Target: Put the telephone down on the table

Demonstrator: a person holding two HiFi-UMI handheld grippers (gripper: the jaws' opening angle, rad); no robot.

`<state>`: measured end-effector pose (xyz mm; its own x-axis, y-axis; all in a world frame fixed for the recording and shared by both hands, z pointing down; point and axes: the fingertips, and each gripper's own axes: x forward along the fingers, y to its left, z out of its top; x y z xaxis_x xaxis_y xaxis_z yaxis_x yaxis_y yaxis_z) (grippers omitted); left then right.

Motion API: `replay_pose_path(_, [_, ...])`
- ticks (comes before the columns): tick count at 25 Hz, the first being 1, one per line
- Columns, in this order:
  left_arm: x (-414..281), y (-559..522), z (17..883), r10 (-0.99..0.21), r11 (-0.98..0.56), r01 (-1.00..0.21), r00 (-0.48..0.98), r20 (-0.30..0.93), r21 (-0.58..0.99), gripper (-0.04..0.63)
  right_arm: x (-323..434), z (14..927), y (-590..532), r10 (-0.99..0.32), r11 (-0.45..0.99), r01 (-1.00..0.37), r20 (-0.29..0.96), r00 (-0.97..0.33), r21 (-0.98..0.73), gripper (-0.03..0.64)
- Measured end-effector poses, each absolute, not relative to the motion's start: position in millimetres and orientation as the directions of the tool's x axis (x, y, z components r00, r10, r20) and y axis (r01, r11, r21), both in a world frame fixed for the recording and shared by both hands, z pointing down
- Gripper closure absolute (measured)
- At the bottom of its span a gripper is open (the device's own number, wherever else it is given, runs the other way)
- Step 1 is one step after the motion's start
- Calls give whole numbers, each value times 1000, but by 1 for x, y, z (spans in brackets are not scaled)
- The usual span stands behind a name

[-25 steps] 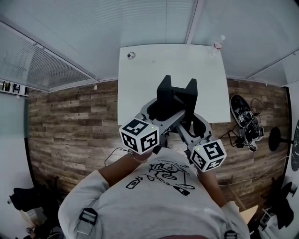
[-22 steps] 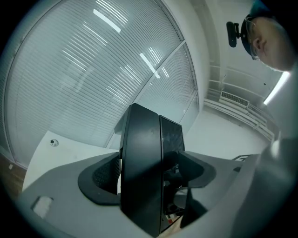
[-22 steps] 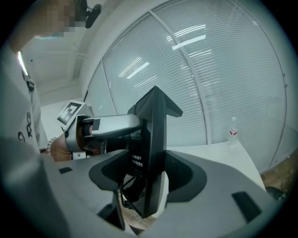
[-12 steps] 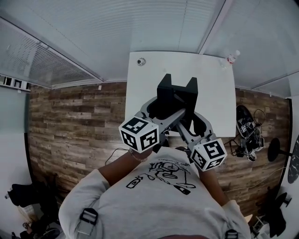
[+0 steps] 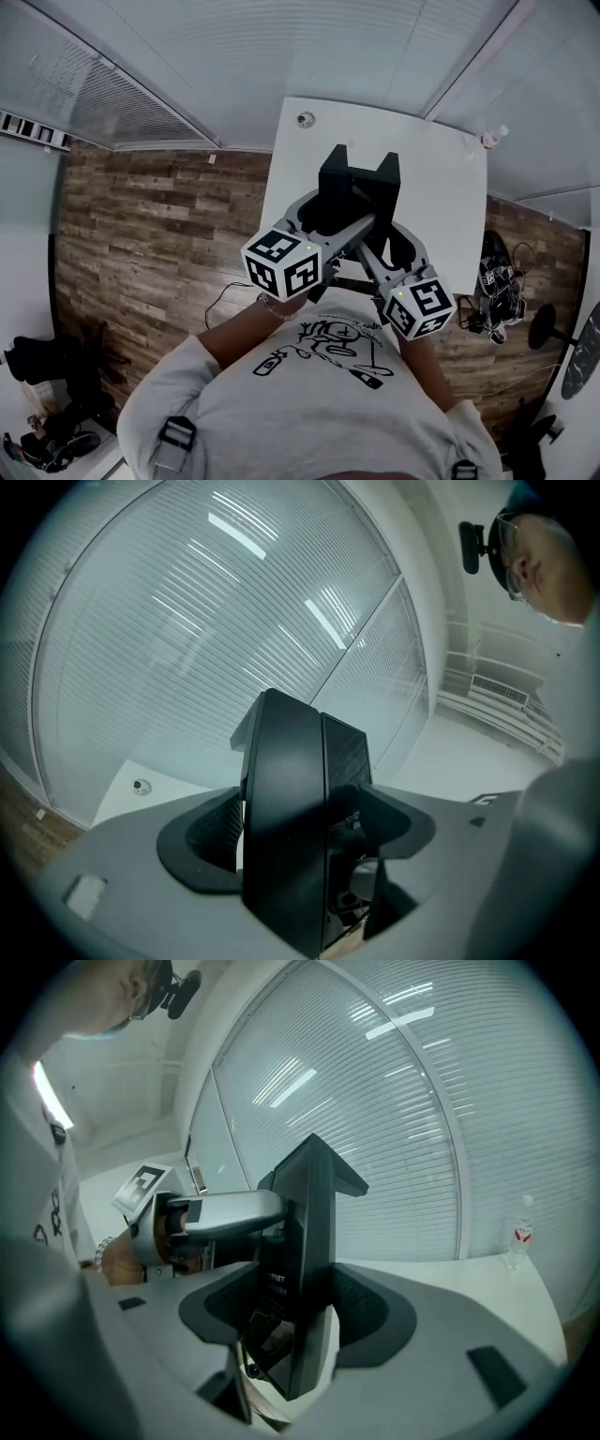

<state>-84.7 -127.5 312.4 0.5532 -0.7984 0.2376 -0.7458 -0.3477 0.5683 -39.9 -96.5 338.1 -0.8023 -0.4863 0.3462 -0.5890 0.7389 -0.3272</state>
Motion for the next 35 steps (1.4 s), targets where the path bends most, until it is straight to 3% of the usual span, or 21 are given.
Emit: replay_pose_path(35, [6, -153, 399, -747, -243, -751, 548, 376, 613, 230, 51, 419, -118, -408, 676, -582, 427, -807, -452, 387])
